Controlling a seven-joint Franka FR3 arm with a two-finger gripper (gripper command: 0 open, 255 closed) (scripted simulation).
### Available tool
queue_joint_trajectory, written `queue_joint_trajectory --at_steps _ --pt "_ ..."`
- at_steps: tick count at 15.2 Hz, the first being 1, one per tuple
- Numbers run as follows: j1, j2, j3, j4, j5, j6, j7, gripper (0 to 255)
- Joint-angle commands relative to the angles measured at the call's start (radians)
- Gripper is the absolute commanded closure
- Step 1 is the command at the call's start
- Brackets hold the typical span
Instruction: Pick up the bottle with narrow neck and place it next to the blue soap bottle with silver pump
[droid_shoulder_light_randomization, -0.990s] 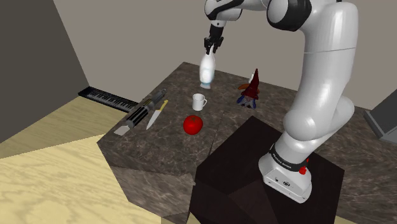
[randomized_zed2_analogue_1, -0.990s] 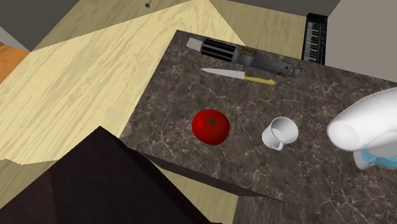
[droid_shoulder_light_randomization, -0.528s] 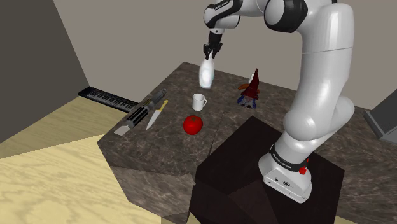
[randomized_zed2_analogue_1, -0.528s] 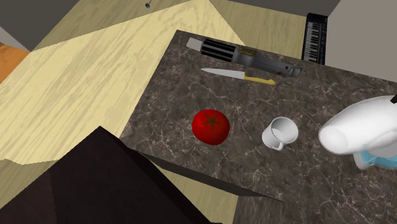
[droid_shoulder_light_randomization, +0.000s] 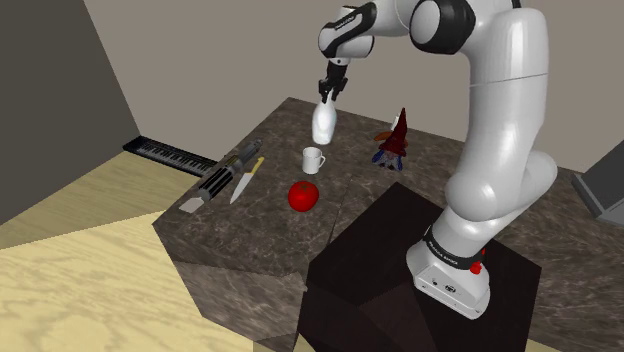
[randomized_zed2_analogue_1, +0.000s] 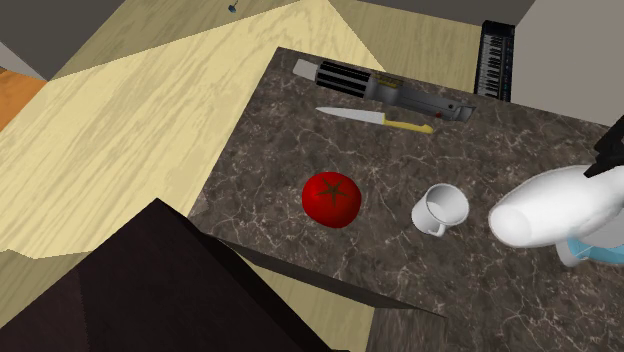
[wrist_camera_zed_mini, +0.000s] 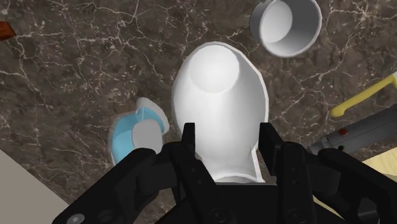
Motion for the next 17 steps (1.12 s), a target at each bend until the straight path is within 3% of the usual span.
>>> queue_joint_trajectory --at_steps 1,17 --pt "0.001 0.011 0.002 -0.013 0.002 0.025 -0.001 255" --pt "-0.006 0.113 0.012 -0.042 0.018 0.155 -0.014 255"
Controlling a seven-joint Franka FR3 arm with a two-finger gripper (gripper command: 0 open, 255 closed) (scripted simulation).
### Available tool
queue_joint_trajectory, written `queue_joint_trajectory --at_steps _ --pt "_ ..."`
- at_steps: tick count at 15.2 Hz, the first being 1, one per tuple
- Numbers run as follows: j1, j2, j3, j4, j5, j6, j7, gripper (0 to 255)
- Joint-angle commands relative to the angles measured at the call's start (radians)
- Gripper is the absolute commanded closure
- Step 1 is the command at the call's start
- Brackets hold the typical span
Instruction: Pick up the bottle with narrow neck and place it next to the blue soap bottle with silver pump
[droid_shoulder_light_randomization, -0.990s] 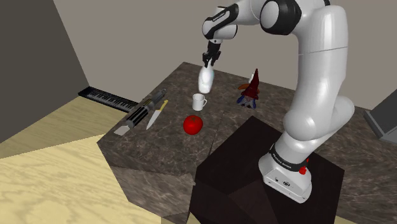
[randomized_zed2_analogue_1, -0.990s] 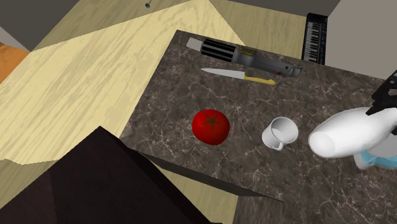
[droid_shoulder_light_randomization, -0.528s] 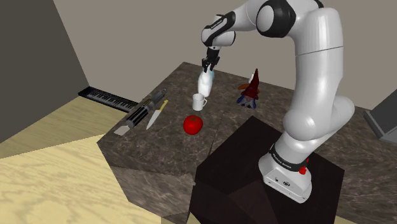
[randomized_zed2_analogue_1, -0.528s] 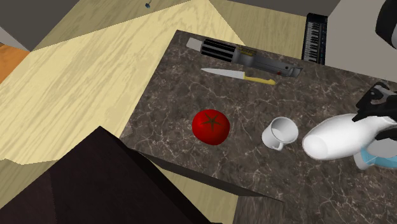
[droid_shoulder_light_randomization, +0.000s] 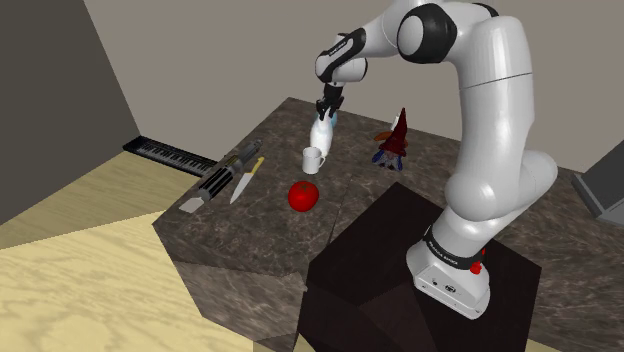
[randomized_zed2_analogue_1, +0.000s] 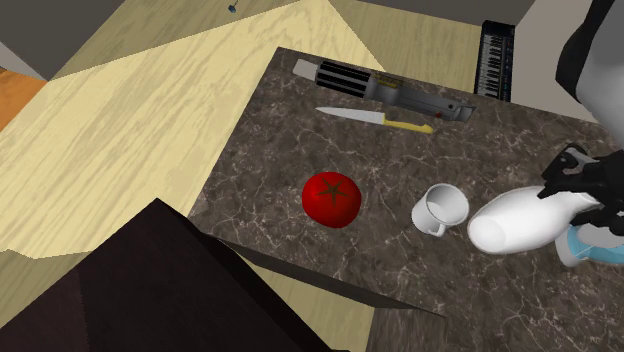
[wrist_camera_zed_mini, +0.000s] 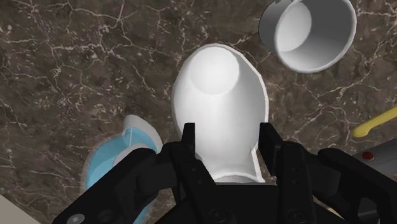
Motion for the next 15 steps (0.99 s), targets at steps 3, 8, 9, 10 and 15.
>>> queue_joint_trajectory --at_steps 3,8,9,10,15 --pt "0.000 0.001 0.000 -0.002 0.000 0.003 0.000 255" --pt "0.000 0.001 0.000 -0.002 0.000 0.004 0.000 0" --pt "0.000 0.001 0.000 -0.002 0.000 0.004 0.000 0" --pt "0.000 0.001 0.000 -0.002 0.000 0.004 0.000 0" --pt "0.004 -0.090 -0.009 -0.015 -0.011 -0.074 0.006 0"
